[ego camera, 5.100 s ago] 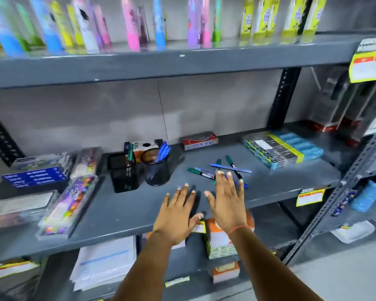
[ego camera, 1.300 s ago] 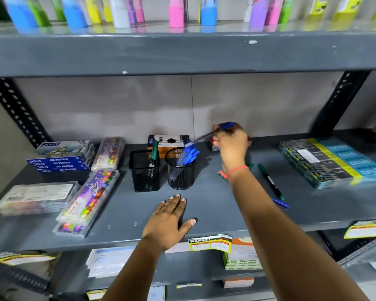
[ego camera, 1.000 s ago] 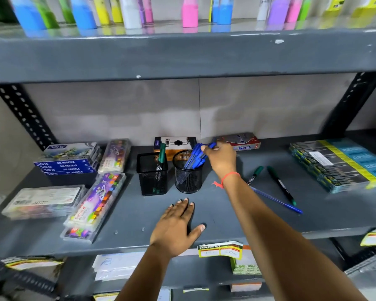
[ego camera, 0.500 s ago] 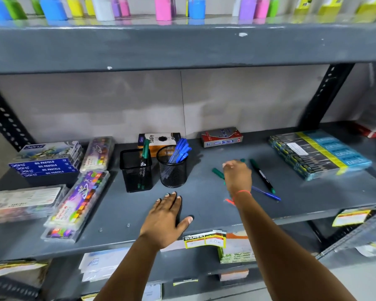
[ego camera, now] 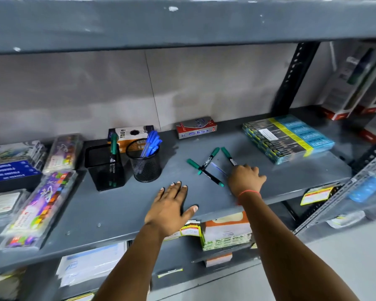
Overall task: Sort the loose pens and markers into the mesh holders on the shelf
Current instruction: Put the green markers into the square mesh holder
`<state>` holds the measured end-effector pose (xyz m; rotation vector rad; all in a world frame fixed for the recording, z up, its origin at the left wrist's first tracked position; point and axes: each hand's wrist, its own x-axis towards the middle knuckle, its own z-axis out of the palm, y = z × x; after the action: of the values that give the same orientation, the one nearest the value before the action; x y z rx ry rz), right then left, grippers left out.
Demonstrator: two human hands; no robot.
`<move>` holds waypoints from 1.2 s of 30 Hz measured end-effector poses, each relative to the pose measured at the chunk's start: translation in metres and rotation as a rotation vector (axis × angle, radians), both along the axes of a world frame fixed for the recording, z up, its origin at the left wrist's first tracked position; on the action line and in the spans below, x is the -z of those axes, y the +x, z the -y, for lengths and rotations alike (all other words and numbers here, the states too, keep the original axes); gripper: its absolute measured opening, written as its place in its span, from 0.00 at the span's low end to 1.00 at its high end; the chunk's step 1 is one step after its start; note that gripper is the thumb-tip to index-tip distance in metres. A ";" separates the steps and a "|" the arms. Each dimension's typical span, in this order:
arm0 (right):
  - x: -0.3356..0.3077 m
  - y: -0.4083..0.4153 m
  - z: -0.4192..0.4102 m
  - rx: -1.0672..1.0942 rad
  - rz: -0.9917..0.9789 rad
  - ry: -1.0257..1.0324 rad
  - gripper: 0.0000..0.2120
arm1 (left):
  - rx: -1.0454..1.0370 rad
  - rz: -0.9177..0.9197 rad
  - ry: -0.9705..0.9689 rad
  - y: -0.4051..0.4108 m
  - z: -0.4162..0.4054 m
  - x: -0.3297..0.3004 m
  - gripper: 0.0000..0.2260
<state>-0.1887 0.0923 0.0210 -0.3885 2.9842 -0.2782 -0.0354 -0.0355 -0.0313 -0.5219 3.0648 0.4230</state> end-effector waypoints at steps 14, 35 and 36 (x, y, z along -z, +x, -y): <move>-0.072 -0.005 0.028 -0.202 0.245 -0.633 0.14 | -0.006 -0.018 0.056 0.005 0.006 0.000 0.31; -0.073 0.036 0.142 -0.298 0.239 -0.827 0.15 | -0.108 -0.100 -0.004 0.036 0.034 0.003 0.39; -0.068 0.034 0.135 -0.252 0.218 -0.791 0.12 | -0.106 -0.100 -0.007 0.036 0.034 0.004 0.39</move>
<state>-0.1550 -0.0430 0.0886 -0.7316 2.4511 -1.3667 0.0009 -0.0692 -0.0349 -0.6868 3.1447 0.4543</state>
